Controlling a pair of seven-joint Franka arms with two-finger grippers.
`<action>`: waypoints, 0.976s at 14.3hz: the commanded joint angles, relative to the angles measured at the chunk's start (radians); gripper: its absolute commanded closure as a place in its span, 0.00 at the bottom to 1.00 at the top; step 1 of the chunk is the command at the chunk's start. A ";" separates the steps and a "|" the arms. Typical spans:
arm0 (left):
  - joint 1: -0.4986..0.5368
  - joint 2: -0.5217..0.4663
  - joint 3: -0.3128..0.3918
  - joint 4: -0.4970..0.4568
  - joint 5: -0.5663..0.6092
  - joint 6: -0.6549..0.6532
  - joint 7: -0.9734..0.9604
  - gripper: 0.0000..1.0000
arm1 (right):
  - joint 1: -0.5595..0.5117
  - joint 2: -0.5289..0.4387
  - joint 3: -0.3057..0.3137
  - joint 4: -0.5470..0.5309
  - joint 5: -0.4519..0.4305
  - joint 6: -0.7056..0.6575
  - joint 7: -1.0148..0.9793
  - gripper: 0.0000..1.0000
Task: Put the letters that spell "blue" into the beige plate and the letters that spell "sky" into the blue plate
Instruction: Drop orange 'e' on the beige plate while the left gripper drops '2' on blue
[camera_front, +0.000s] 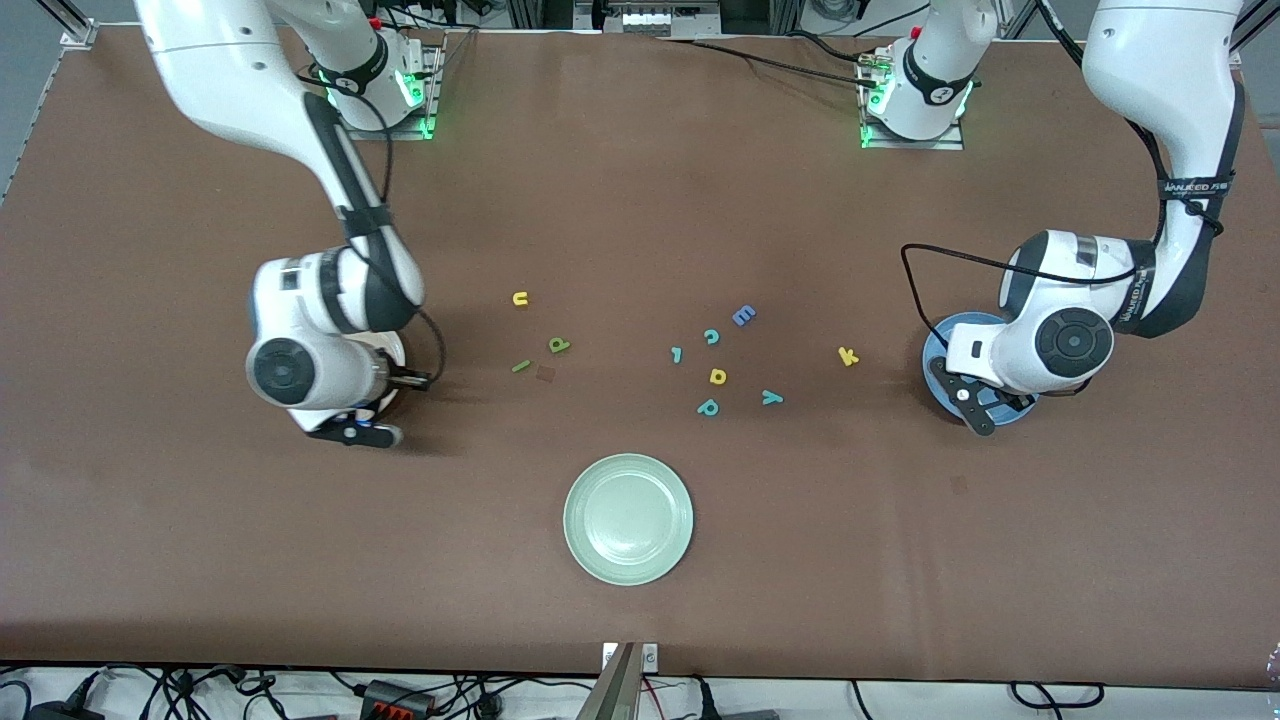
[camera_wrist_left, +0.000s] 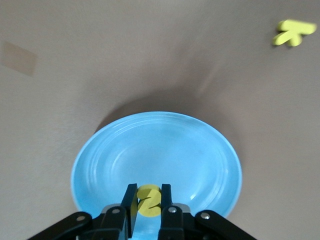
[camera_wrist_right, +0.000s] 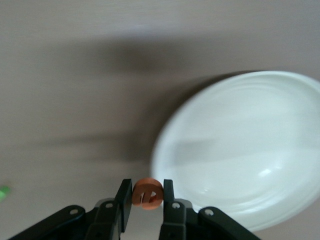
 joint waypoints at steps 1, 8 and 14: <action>0.041 -0.030 -0.014 -0.117 0.027 0.140 -0.012 0.54 | -0.076 -0.016 0.014 -0.055 -0.002 -0.007 -0.106 0.85; 0.024 -0.083 -0.101 -0.105 0.029 0.053 -0.132 0.00 | -0.101 0.001 0.015 -0.048 0.003 -0.010 -0.125 0.00; 0.015 -0.073 -0.176 -0.108 0.026 0.041 -0.258 0.00 | 0.043 0.001 0.029 -0.023 0.095 0.071 0.162 0.00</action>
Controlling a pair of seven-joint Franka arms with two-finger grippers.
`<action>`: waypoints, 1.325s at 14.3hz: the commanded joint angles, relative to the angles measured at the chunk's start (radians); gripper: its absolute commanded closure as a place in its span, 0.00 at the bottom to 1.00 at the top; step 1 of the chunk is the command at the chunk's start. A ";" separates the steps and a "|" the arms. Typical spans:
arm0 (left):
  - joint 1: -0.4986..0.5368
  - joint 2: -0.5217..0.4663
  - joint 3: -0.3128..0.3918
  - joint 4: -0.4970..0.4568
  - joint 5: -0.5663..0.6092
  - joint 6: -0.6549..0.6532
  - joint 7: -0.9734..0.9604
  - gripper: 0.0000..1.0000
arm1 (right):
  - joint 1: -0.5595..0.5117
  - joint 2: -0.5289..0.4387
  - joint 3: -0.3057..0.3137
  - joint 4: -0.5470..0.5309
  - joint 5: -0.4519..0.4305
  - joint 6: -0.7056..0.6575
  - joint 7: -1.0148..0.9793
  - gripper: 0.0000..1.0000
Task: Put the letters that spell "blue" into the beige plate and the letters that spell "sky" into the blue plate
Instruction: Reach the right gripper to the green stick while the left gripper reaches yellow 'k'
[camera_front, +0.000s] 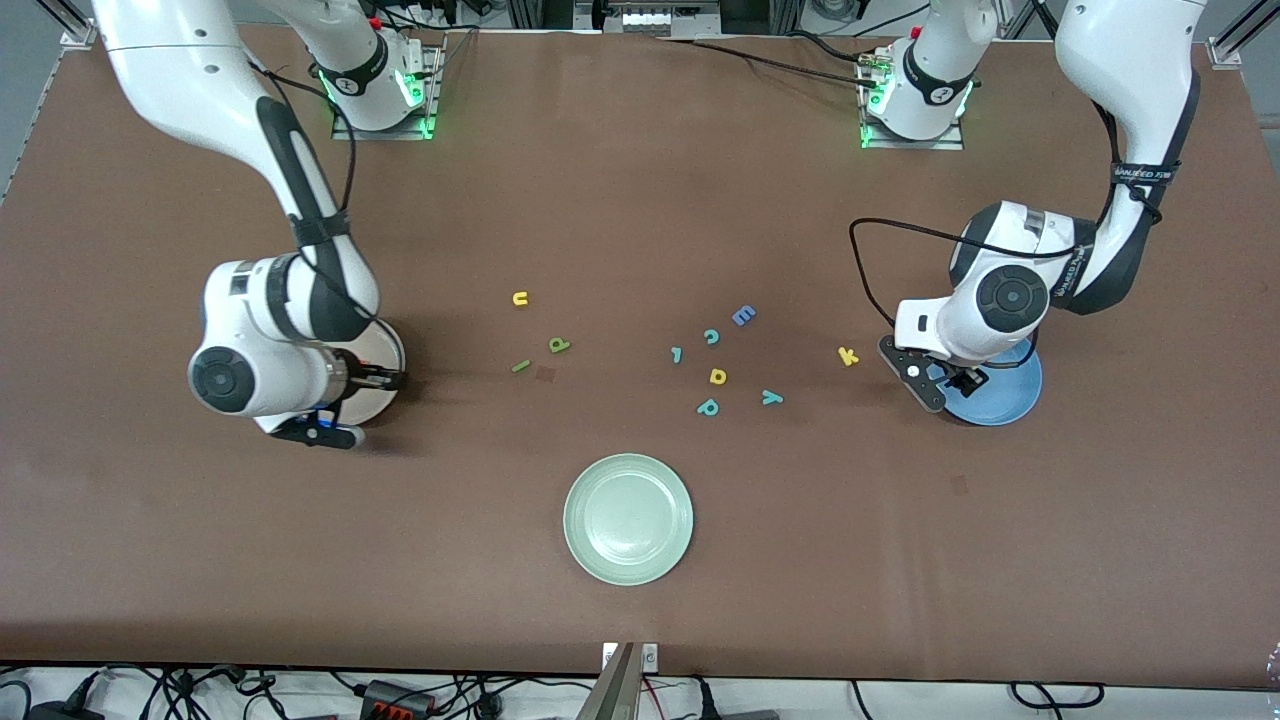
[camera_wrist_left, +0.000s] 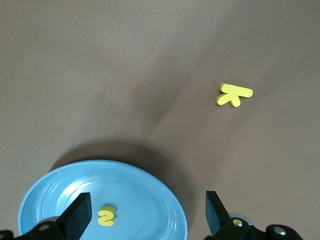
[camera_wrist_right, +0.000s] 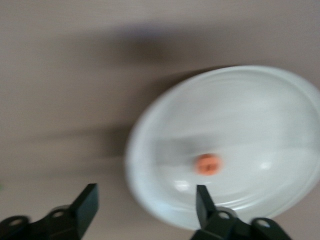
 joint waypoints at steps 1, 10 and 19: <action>0.000 -0.008 -0.056 -0.014 0.027 -0.012 -0.168 0.00 | 0.076 0.006 -0.003 -0.014 0.040 0.061 0.146 0.00; -0.067 0.058 -0.067 0.007 0.027 0.010 -1.001 0.00 | 0.297 0.045 -0.003 -0.123 0.041 0.400 0.738 0.00; -0.051 0.127 -0.076 -0.005 0.011 0.137 -1.332 0.00 | 0.301 0.049 -0.003 -0.139 0.046 0.412 0.811 0.28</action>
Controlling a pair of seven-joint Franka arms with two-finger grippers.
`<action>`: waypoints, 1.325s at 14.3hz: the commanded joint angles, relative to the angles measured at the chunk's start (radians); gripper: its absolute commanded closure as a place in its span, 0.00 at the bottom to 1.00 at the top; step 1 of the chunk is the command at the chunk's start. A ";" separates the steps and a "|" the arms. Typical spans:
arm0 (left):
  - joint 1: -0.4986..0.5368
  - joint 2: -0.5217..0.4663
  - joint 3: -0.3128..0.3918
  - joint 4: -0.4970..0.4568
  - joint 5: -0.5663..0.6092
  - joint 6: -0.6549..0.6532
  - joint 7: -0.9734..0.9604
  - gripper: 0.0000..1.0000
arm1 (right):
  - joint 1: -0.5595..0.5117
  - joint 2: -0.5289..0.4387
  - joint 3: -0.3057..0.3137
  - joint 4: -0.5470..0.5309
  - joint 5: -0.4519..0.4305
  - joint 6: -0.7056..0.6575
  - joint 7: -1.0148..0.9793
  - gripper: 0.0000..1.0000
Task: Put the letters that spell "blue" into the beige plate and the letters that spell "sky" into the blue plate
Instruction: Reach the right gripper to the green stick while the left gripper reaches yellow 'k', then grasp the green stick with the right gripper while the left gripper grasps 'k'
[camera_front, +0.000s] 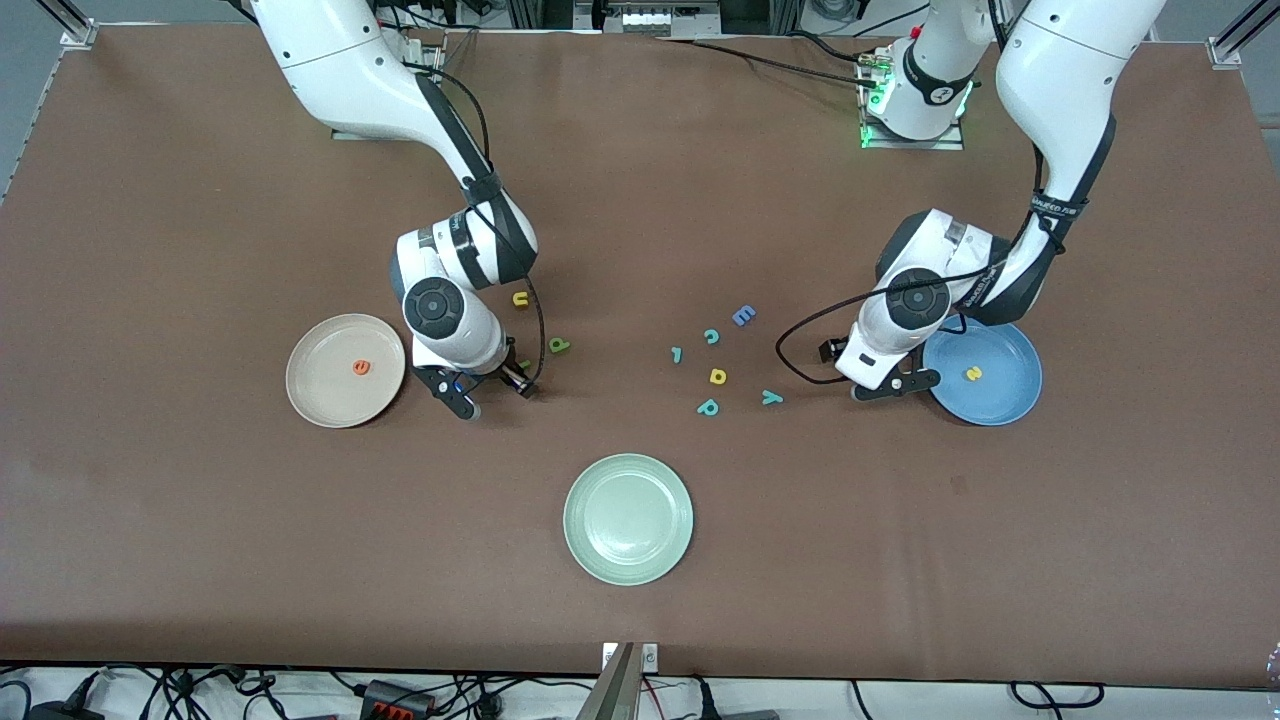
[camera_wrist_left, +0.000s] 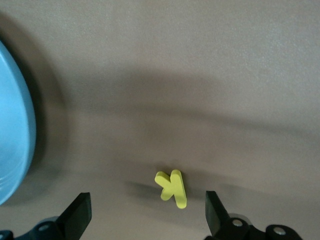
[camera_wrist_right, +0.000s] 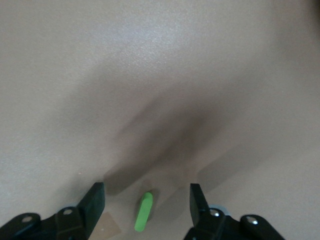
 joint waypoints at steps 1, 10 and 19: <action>0.020 0.018 -0.011 -0.011 0.011 0.070 -0.026 0.00 | 0.011 -0.014 -0.001 -0.027 0.038 0.018 0.017 0.29; 0.021 0.036 -0.032 -0.027 0.011 0.099 -0.026 0.79 | 0.028 -0.011 -0.001 -0.021 0.047 0.021 0.006 0.63; 0.056 -0.008 -0.031 -0.013 0.013 0.045 0.084 1.00 | 0.016 -0.018 -0.006 0.048 0.029 -0.048 -0.073 1.00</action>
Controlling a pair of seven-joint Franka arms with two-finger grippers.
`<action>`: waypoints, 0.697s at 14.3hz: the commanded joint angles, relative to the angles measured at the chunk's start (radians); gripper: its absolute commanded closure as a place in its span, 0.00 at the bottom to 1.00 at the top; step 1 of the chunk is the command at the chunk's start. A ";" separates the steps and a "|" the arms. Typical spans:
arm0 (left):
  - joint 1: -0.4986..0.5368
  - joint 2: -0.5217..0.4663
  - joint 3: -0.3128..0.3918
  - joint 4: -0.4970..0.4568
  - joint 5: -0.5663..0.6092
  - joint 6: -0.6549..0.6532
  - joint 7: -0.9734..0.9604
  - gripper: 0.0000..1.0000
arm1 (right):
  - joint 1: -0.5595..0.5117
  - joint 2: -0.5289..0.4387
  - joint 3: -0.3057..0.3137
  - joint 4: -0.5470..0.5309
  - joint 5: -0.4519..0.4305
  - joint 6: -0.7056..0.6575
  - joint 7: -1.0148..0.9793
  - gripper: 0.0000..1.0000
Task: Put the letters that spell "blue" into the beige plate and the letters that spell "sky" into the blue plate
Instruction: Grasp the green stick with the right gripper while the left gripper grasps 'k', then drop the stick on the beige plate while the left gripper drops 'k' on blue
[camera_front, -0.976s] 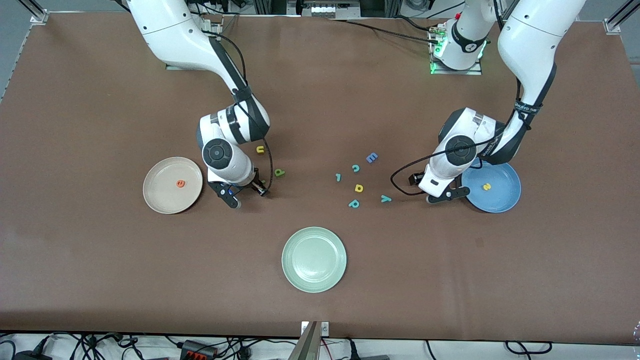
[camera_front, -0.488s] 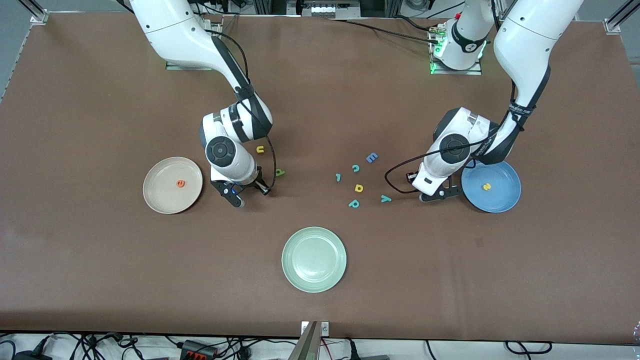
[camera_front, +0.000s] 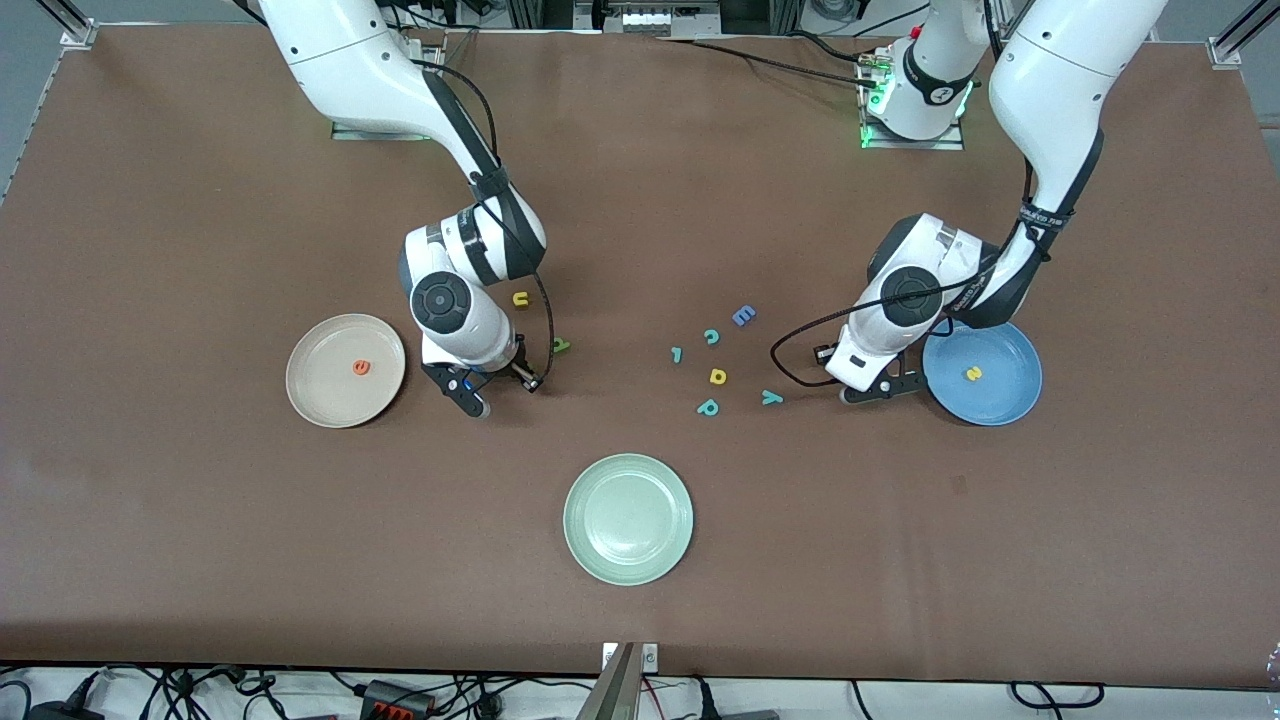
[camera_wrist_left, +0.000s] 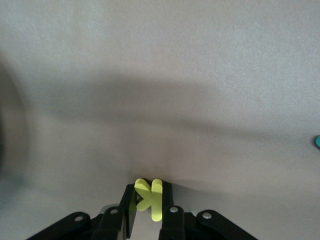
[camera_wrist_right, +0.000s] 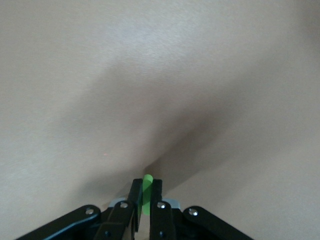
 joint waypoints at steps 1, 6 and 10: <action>0.057 -0.045 -0.005 0.001 0.013 -0.060 0.133 1.00 | -0.010 -0.026 -0.014 0.031 -0.002 -0.096 -0.111 1.00; 0.188 -0.082 -0.005 0.004 0.013 -0.178 0.450 1.00 | -0.053 -0.066 -0.154 0.016 -0.003 -0.306 -0.476 1.00; 0.220 -0.081 -0.006 0.047 0.013 -0.224 0.501 1.00 | -0.071 -0.099 -0.275 -0.047 -0.002 -0.352 -0.763 1.00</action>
